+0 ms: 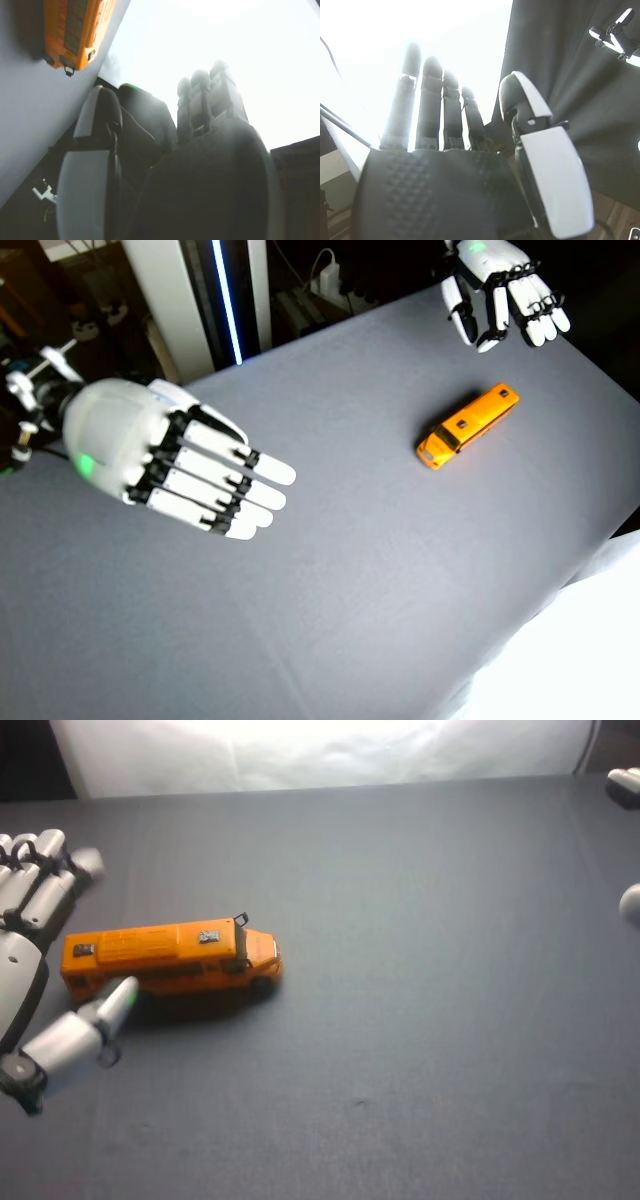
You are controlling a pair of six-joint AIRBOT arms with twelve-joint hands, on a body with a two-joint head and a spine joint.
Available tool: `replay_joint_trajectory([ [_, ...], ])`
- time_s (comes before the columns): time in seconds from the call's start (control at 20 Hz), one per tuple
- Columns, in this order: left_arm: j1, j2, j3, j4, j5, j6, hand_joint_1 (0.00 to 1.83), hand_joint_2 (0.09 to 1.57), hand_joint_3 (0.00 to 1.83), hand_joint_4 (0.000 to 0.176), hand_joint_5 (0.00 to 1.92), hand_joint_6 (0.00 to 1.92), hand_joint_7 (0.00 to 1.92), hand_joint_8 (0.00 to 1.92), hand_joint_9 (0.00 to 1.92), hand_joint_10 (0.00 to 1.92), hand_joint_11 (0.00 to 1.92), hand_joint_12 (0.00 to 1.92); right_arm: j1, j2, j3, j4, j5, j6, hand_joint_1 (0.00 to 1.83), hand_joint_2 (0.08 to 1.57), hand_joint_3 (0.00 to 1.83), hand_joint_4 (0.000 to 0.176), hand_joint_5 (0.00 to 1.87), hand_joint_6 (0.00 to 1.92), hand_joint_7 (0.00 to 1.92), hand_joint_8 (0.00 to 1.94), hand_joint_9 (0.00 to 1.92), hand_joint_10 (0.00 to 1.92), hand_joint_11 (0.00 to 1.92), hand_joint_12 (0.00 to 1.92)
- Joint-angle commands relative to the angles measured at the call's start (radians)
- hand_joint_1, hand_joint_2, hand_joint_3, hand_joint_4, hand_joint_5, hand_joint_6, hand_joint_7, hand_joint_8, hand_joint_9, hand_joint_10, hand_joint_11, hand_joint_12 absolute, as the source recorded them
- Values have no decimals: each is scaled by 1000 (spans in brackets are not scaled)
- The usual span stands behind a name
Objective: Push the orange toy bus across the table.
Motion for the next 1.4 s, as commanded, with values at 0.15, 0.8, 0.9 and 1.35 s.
replay_joint_trajectory([
  [0.15, 9, -1, -11, 17, -168, 4, 0, 1313, 19, 0, 6, 2, 0, 0, 0, 0, 0, 0, 8, 1, 2, 6, 123, 13, 31, 1327, 6, 0, 93, 4, 62, 4, 53, 4, 40, 103],
  [0.8, 99, -4, 37, -307, -133, -7, 0, 1433, 6, 0, 28, 7, 13, 5, 3, 1, 0, 0, 3, -7, 7, 0, 108, 18, 40, 1321, 0, 0, 121, 3, 97, 3, 81, 3, 77, 56],
  [0.9, 100, -8, 52, -331, -102, -5, 0, 1403, 0, 0, 17, 1, 0, 0, 2, 1, 1, 0, 3, -8, 8, -2, 105, 18, 34, 1333, 3, 0, 141, 6, 130, 8, 111, 8, 100, 55],
  [1.35, 80, -54, 153, -343, 148, 1, 0, 1492, 22, 0, 0, 0, 0, 0, 0, 0, 0, 0, 4, -26, 16, -14, 89, 44, 47, 1338, 0, 0, 154, 0, 136, 0, 109, 0, 97, 32],
])
